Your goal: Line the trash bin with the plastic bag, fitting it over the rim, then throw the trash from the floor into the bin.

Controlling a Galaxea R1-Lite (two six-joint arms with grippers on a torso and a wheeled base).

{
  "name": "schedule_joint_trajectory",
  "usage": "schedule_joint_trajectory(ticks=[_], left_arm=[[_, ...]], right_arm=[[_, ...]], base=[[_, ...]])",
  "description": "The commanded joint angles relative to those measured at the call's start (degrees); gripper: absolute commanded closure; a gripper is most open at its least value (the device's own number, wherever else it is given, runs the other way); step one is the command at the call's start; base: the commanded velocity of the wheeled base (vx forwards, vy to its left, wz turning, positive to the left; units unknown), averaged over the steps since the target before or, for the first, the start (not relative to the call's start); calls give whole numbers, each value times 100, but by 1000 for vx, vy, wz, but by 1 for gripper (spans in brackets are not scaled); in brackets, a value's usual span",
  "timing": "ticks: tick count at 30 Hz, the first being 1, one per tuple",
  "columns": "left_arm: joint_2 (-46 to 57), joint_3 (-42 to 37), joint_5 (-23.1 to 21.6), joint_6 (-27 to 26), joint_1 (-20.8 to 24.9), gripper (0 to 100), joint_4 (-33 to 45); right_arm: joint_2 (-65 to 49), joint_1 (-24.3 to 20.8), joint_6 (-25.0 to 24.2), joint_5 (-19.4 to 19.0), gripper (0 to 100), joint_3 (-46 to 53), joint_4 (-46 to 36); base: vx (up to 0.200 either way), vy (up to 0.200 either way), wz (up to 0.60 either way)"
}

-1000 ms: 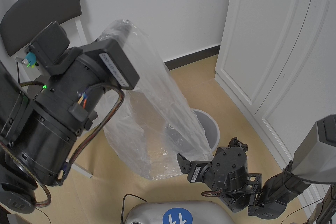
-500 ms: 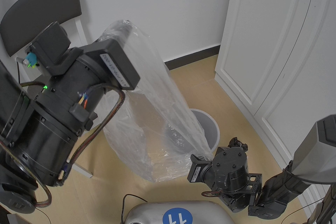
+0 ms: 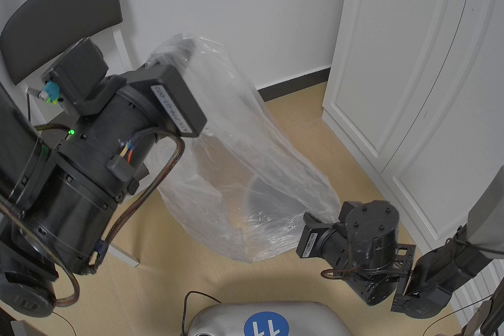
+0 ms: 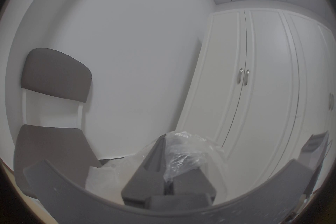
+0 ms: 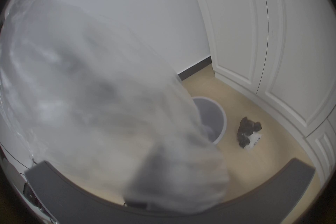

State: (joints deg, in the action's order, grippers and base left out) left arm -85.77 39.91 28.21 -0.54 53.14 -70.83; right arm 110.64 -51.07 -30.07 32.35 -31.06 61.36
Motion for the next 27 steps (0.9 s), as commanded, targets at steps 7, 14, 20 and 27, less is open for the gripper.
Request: schedule_joint_trajectory(ticks=[7, 14, 20, 27], left_arm=[[421, -414, -158, -105, -814, 100, 1247], [878, -687, -650, -298, -1183, 100, 2372], [834, -766, -905, -377, -1464, 100, 2583], [632, -827, -949, -412, -1587, 100, 2574]], right_arm=[[-1089, 422, 784, -36, 100, 294, -27], [-1493, 695, 1346, -265, 100, 390, -36], [-1757, 976, 1953, -397, 100, 346, -53], [-1950, 1257, 2208, -634, 100, 452, -133]], base=[[0, 0, 0], [0, 0, 0], [0, 0, 0], [0, 0, 0]])
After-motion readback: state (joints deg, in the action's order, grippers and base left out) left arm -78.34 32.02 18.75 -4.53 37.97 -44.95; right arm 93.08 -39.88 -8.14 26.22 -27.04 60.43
